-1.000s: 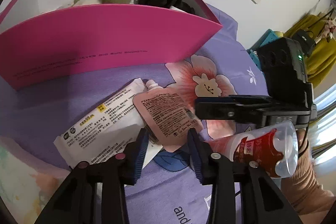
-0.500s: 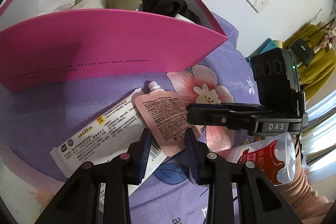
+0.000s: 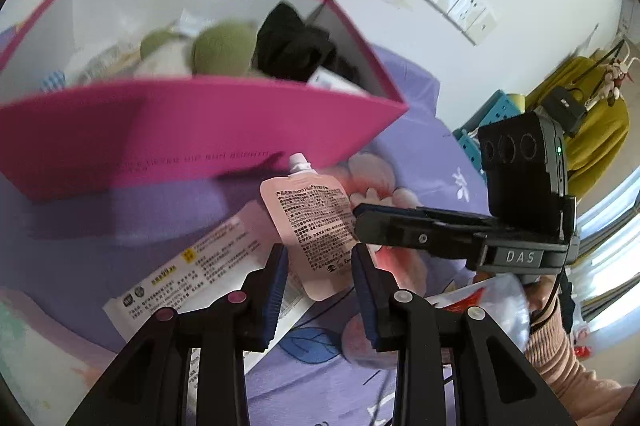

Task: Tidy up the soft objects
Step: 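Close the left gripper on the pink pouch and lift it, then carry the pink pouch over the pink box and open the left gripper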

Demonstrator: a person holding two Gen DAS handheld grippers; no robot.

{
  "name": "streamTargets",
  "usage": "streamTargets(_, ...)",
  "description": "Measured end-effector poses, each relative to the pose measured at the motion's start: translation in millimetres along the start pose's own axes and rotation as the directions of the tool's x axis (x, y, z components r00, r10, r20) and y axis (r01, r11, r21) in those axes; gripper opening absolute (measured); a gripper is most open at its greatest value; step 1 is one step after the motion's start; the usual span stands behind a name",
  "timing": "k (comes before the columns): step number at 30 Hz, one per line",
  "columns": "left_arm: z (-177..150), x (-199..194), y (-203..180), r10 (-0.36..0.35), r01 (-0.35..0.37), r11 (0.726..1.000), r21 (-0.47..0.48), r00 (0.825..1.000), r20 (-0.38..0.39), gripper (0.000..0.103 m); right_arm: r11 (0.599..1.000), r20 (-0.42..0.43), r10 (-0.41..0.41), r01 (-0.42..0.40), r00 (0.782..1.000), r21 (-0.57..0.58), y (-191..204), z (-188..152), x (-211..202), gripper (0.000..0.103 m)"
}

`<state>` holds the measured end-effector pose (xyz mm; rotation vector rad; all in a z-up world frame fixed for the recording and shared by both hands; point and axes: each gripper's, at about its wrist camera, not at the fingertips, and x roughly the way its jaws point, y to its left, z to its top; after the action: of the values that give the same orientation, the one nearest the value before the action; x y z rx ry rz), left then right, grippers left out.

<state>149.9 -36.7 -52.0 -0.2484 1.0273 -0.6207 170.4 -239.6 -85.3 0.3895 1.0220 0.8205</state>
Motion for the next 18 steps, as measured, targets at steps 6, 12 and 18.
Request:
streamTargets(6, 7, -22, -12, -0.023, 0.022, 0.999, 0.024, 0.998, 0.061, 0.032, 1.000, 0.052, -0.001, 0.003, 0.999, -0.030, 17, 6, -21, 0.034)
streamTargets(12, 13, -46, -30, -0.051, 0.045, 0.998, 0.053, 0.992, 0.118, 0.032, 0.998, 0.112, 0.012, -0.005, 0.994, -0.060, 35, 11, -46, 0.034)
streamTargets(18, 16, -63, -44, -0.057, 0.045, 0.996, 0.077, 0.986, 0.157, 0.032, 0.994, 0.187, 0.034, -0.013, 0.982, -0.111, 61, 11, -79, 0.034)
